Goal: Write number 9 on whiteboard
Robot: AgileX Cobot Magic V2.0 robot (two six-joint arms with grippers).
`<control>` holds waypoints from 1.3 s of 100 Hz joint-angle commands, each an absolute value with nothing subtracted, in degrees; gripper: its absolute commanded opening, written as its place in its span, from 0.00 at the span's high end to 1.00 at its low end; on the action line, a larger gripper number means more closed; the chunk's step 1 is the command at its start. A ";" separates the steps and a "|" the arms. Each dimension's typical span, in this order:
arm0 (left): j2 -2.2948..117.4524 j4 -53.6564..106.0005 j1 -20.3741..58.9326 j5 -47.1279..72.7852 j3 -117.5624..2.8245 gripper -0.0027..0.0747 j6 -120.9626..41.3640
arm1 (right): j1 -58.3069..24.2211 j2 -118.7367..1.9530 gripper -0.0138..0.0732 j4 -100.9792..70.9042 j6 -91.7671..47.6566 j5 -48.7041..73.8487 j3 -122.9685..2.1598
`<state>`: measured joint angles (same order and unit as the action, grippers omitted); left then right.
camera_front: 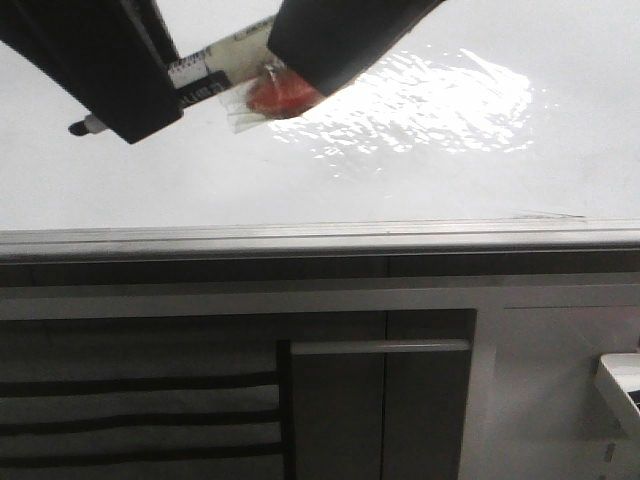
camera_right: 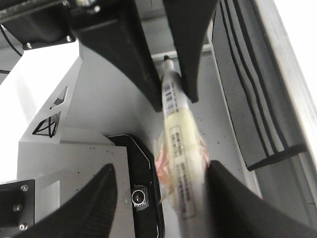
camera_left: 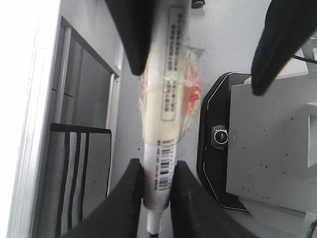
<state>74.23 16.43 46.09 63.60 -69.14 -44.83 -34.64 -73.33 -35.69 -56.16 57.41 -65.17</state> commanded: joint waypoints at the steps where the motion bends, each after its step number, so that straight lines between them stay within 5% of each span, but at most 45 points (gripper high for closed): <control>1: 73.05 17.68 46.62 61.49 -71.17 0.99 -44.66 | -33.91 -71.91 0.45 -38.98 -57.53 55.41 -67.24; 47: 73.05 17.58 46.62 61.31 -71.17 0.99 -44.66 | -30.50 -71.86 0.65 -43.07 -62.00 57.52 -67.24; 130: 73.05 17.55 46.62 61.15 -71.17 0.99 -44.66 | -30.50 -72.18 0.65 -41.41 -62.00 57.28 -66.91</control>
